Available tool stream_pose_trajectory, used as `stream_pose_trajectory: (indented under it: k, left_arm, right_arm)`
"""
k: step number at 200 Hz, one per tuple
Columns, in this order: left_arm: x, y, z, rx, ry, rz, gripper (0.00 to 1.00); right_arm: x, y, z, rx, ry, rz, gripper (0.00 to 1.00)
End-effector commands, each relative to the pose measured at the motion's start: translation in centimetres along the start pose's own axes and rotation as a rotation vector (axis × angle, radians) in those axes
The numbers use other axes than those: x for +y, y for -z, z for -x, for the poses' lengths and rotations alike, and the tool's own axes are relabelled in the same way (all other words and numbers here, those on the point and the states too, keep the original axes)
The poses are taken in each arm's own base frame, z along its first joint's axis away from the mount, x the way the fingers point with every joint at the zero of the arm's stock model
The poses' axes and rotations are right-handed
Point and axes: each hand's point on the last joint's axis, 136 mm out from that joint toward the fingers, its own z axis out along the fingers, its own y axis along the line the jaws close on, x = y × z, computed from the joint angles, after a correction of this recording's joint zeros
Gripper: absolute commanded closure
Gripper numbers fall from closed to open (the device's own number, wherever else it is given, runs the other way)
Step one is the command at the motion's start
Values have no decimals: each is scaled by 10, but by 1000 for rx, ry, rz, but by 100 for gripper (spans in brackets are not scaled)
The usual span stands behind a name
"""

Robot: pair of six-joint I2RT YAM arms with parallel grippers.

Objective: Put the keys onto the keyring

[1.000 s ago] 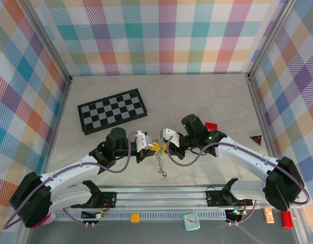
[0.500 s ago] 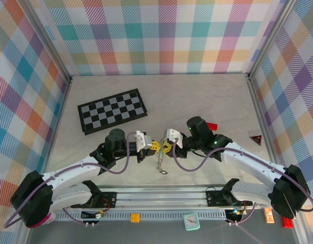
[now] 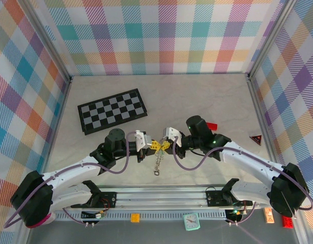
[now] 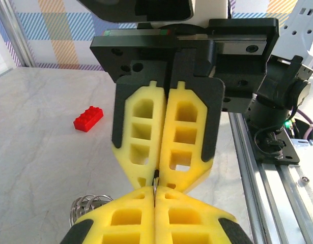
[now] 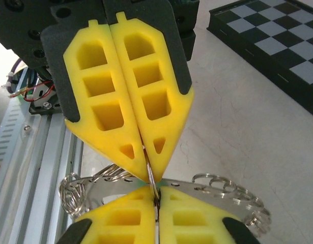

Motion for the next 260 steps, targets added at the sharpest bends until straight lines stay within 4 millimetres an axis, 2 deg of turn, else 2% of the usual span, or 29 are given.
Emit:
stream_pose_trajectory:
  k: [1,21,50,67,100,158,184,211,230,260]
  left_arm:
    - [-3,1,13,-47,-35,-11,95]
    - [3,3,7,-6,-42,25,77]
    - [5,3,-7,113,-46,27,73]
    - [5,3,-13,155,-44,21,74]
    - [6,1,-10,156,-42,14,75]
    - [6,-3,-8,162,-45,-2,78]
    - [7,-2,-6,155,-50,2,85]
    - [5,-2,-5,148,-51,-8,100]
    - [3,-1,-6,146,-50,-12,100]
    - [0,1,-5,117,-52,-11,100]
  right_arm:
    - [2,1,8,-26,14,23,99]
    - [2,4,6,5,22,18,100]
    - [0,7,-4,112,14,16,100]
    - [0,7,-8,168,8,29,100]
    - [-1,6,-6,218,34,32,100]
    - [4,-1,3,267,101,42,100]
    - [6,-2,7,273,120,44,100]
    - [8,-1,13,235,122,41,100]
    - [7,3,17,175,112,13,85]
    - [-1,14,11,87,16,-7,74]
